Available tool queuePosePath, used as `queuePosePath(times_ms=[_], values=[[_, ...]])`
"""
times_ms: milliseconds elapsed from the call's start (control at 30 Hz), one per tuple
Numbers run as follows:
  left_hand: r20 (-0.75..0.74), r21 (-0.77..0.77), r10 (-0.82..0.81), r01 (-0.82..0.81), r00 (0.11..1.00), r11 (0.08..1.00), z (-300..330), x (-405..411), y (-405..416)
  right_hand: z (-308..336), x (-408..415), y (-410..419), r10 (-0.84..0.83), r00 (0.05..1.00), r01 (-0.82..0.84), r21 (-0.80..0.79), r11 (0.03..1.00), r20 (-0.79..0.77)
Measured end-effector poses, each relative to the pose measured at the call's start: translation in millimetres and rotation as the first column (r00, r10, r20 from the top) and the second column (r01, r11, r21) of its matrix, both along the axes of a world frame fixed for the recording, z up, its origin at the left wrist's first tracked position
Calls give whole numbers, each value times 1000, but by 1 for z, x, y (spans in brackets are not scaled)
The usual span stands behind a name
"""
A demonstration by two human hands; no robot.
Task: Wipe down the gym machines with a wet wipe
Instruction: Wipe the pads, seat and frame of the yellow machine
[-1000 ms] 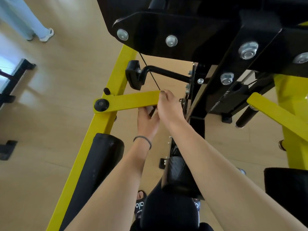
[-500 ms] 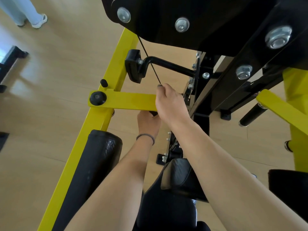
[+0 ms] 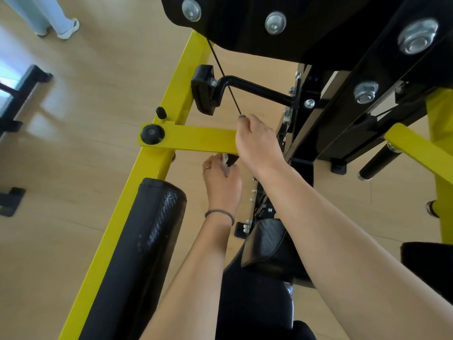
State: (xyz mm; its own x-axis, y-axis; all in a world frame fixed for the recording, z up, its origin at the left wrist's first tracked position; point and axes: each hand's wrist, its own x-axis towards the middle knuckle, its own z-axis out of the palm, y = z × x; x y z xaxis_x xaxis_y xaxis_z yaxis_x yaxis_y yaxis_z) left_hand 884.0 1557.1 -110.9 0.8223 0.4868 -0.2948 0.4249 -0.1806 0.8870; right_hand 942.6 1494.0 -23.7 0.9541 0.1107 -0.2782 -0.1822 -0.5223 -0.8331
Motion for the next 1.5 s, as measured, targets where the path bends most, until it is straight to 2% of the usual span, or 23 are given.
queuePosePath(times_ms=[67,167,233,300,467,567,633,700,767,867,1000,1067,1200,1267,1400,1433,1500], values=[[115,51,-45,40,992,998,1,-4,3,-2,1,1,29,1000,-28,-67,997,13],[167,54,-68,60,984,997,-1,-6,10,-5,0,1,70,996,-57,-180,982,63],[166,94,-105,90,980,991,2,-1,11,-4,2,0,83,994,-68,-177,982,75],[138,205,-155,125,978,971,2,5,12,-2,1,0,63,996,-55,-113,992,64],[-11,543,-204,177,979,821,5,20,21,-3,3,2,-3,1000,3,-34,999,13],[41,637,-265,179,963,750,1,35,22,-3,3,2,21,1000,-20,-54,998,16],[35,622,-263,185,964,761,-16,43,23,-4,2,3,52,997,-46,-100,994,55],[-13,504,-209,187,978,843,-27,43,21,-4,0,3,62,995,-49,-153,987,84],[-47,414,-183,186,982,891,-39,41,19,-4,2,0,94,993,-85,-127,988,70],[-59,433,-200,205,978,878,-57,36,22,-6,3,1,132,986,-112,-181,977,98],[-50,354,-134,143,990,924,-76,33,25,-13,3,3,179,969,-119,-314,942,171],[-74,339,-112,131,991,932,-80,32,27,-11,3,3,185,969,-129,-302,944,165],[-121,332,-79,115,990,936,-82,33,27,-5,1,1,103,993,-95,-118,988,60],[-166,307,-77,126,983,943,-84,31,28,-3,-2,0,65,997,-62,-82,995,34],[-422,65,64,-40,905,997,-88,6,28,1,-10,-3,90,993,-75,-187,980,77],[-459,9,52,-54,887,998,-89,-5,25,2,-10,-3,86,993,-69,-182,981,82],[-488,-7,-28,29,872,1000,-88,-22,20,4,-11,-4,54,995,-41,-146,989,86]])
